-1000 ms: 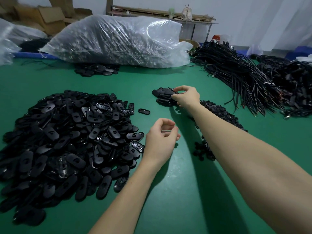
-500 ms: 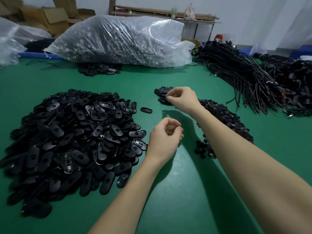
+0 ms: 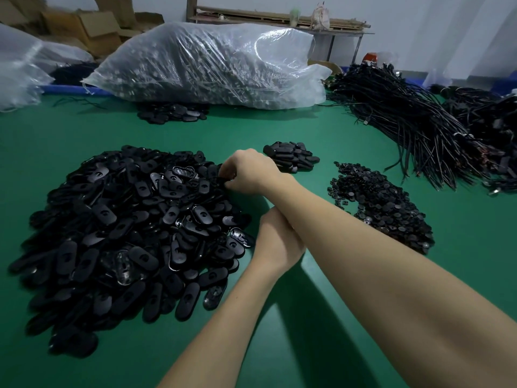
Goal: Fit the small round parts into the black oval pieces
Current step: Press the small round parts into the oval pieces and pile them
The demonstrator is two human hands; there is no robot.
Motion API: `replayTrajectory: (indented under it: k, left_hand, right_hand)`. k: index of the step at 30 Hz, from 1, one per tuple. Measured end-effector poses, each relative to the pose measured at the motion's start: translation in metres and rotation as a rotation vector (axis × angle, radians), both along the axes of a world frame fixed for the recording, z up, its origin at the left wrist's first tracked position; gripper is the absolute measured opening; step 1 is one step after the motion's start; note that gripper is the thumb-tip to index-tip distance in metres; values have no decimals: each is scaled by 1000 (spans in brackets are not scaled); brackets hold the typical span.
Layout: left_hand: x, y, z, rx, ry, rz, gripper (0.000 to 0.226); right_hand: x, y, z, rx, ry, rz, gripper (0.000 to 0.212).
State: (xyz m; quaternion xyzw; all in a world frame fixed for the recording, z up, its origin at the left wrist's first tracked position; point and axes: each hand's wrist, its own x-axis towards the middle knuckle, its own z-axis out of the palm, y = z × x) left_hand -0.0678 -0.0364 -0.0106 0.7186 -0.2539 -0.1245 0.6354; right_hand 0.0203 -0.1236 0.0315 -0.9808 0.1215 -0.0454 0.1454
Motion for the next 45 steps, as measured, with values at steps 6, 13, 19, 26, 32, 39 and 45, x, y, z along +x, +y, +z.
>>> replayTrajectory:
  k: [6, 13, 19, 26, 32, 39, 45]
  left_hand:
    - [0, -1, -11, 75, -33, -240, 31]
    - [-1, 2, -3, 66, 10, -256, 14]
    - [0, -3, -9, -13, 80, -215, 10]
    - [6, -5, -15, -94, 90, -108, 11]
    - [11, -6, -13, -186, 252, -21, 10]
    - [13, -1, -13, -171, 230, -162, 8]
    - [15, 0, -13, -191, 267, -164, 10]
  right_hand:
    - [-9, -7, 1, 244, -79, -29, 26]
    - [-29, -24, 4, 637, -56, -88, 18]
    - [-55, -35, 7, 683, -72, -167, 17]
    - [-112, -45, -3, 835, -285, -324, 20]
    - [-160, -35, -21, 1055, -374, -365, 13]
    - [-169, -36, -20, 1097, -393, -358, 9]
    - [-171, -42, -18, 933, -460, -431, 10]
